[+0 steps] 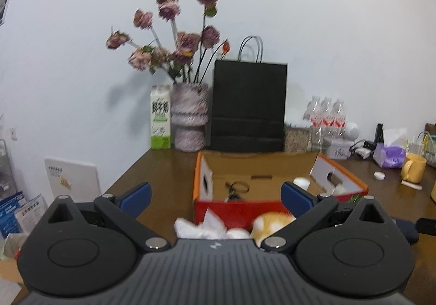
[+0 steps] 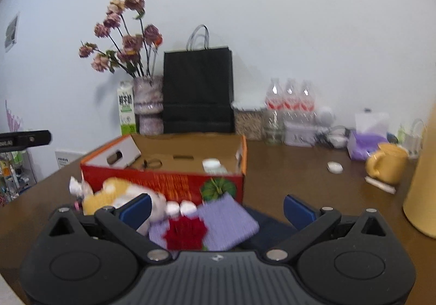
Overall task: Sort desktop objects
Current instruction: 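Withdraw both open grippers from the box back toward the table, then grasp the red rose with the right gripper while the left grasps the pink-tied braided cable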
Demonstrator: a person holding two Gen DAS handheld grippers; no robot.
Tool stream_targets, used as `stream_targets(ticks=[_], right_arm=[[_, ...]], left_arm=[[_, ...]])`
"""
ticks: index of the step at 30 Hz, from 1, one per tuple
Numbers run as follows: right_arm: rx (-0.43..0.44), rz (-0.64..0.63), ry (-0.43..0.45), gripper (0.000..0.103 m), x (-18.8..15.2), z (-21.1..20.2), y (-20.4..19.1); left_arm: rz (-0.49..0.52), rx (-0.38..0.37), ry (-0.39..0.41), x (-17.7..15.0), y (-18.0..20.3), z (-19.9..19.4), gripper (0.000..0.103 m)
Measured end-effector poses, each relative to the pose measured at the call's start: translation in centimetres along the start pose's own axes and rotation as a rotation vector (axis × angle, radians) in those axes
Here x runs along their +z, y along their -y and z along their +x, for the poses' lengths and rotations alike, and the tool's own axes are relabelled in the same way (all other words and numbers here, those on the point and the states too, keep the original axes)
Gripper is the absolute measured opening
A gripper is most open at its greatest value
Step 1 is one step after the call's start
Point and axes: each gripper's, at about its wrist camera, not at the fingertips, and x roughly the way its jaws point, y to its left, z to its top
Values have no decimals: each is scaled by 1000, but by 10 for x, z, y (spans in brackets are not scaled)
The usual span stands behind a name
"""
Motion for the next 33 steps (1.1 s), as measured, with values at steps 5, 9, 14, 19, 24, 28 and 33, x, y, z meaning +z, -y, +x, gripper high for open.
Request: stream_targets(ticks=[5,9,14,19,24,28,33], right_arm=[[-34,28,-48,103,-26,-12,10],[-49,61,-72,103,-43,-19,16],[-52,75,-99,103,-53,-20,18],[-46,72,-98,103,-53,-20,17],[-51,73,-108,103,-54,-17,19],[-59,71,-118,103,-55,-13,23],[-74,55,-141,103,-56,-3,29]], left_arm=[[-36,43,-38,-28,-10,-13,103],[-37,39,-80,-48,-11,-22,103],[-26,38,-102,-53,-11,-24,103],[-21,30,-110,-53,-9,-22,103],[-17,21,-134,-55,-6,-17,103],[-3,17,-151,-56,-4,-12,103],[6,17,-184,-57,-3,-2,103]])
